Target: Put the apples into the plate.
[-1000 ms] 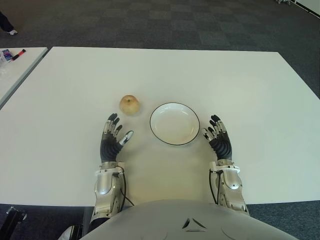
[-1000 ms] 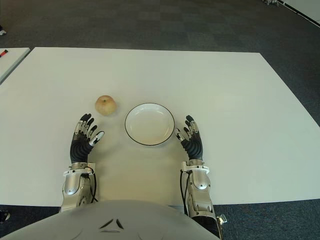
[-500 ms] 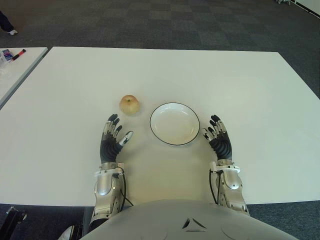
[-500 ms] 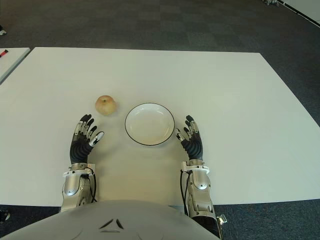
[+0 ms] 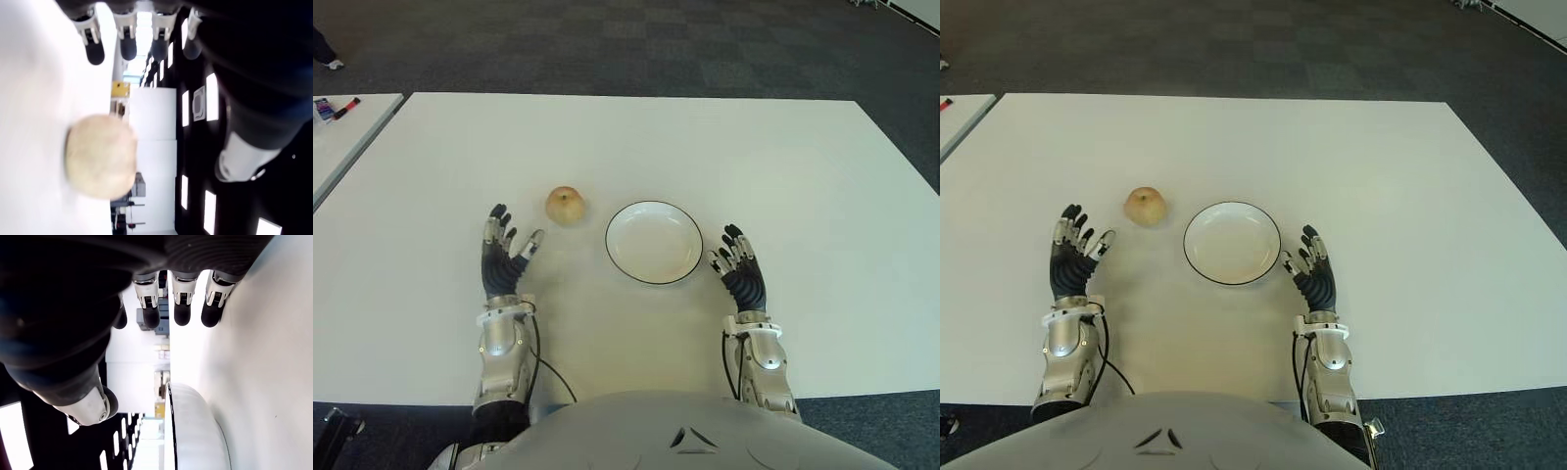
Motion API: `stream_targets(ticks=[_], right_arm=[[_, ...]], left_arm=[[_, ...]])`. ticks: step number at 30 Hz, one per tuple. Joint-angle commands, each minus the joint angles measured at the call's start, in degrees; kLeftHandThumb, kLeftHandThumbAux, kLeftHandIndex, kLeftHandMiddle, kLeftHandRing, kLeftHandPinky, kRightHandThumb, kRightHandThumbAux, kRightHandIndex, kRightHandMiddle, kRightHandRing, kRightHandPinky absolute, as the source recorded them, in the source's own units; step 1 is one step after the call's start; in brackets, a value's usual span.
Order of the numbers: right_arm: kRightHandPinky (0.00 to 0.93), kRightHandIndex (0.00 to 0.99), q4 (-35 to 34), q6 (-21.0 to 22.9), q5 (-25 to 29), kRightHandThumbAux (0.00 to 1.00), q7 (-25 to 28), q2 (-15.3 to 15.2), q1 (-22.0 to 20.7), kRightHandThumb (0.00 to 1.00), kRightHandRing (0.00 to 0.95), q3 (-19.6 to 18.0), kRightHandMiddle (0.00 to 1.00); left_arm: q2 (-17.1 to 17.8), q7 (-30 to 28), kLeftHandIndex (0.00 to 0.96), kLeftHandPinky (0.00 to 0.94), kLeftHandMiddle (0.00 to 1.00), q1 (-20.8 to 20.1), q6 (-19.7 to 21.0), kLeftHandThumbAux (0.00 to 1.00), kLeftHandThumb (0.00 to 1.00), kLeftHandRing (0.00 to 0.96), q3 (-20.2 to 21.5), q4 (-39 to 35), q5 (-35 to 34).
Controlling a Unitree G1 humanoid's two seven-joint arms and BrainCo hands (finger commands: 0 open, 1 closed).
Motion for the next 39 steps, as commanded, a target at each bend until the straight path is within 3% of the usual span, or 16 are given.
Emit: stream_targets(ticks=[1,9,19,32,39], right_arm=[[0.073,0.001,0.5,1.1,-0.3,0.733,-0.2,0.1,-0.1,0.351,0.009,0.0,0.010],[0.081,0.005,0.2,1.5,0.1,0.709,-0.5,0.6,-0.1,0.377,0.020,0.0,0.020],[0.078,0.007,0.5,0.8,0.5,0.697,-0.4,1.0,0.1,0.394,0.020,0.1,0.023],[0.078,0.006,0.0,1.7,0.3,0.692,-0.6,1.4,0.2,0.400,0.018,0.3,0.020],[0.078,0.005,-0.1,1.8,0.3,0.696,-0.6,1.5,0.3,0.400,0.018,0.4,0.019]], left_arm=[[-0.5,4.2,0.028,0.078,0.038,-0.1,1.1,0.713,0.203,0.043,0.0,0.3,4.8],[-0.1,9.1,0.003,0.099,0.016,-1.8,5.3,0.681,0.280,0.030,-0.5,0.5,10.1],[1.8,11.3,0.000,0.106,0.009,-4.9,10.0,0.611,0.395,0.033,-1.4,0.1,14.3],[5.8,11.7,0.000,0.096,0.031,-5.5,20.2,0.562,0.395,0.043,-4.7,-5.2,24.5],[8.1,12.2,0.000,0.105,0.025,-6.5,23.6,0.524,0.393,0.045,-6.8,-5.3,28.8]])
